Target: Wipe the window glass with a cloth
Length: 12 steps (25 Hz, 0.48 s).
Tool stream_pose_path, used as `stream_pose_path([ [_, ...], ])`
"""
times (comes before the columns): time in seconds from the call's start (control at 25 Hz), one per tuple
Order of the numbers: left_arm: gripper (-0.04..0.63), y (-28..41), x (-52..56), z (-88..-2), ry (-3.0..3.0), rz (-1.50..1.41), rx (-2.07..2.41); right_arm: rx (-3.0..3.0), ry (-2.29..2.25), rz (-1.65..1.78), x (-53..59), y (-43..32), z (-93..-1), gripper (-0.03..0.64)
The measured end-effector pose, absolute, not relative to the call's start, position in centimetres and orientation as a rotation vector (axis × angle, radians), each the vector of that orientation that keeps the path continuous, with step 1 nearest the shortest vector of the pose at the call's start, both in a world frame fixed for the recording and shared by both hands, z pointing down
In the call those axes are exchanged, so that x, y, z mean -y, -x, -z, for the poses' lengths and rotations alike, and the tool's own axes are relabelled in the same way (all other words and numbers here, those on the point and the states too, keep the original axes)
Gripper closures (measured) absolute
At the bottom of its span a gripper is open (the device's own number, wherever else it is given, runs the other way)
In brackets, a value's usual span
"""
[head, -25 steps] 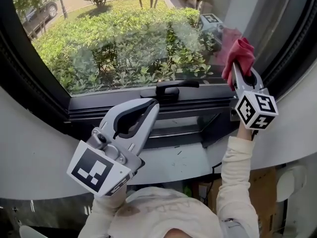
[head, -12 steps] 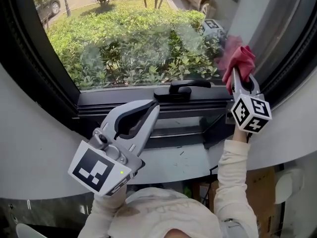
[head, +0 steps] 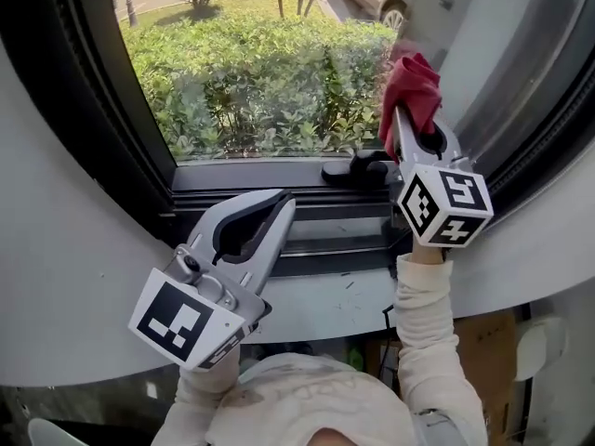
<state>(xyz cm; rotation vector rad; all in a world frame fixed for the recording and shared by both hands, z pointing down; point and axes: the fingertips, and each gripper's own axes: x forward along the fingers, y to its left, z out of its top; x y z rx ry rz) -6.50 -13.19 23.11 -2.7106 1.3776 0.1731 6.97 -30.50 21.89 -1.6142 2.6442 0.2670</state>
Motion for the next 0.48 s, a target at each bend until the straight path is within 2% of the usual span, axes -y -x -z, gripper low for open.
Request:
stream_pose_path([
  [0.48, 0.593, 12.7, 10.4, -23.8, 2.681, -0.199, -1.459, -2.772, 1.356, -0.339, 26.1, 9.8, -21.6, 0.545],
])
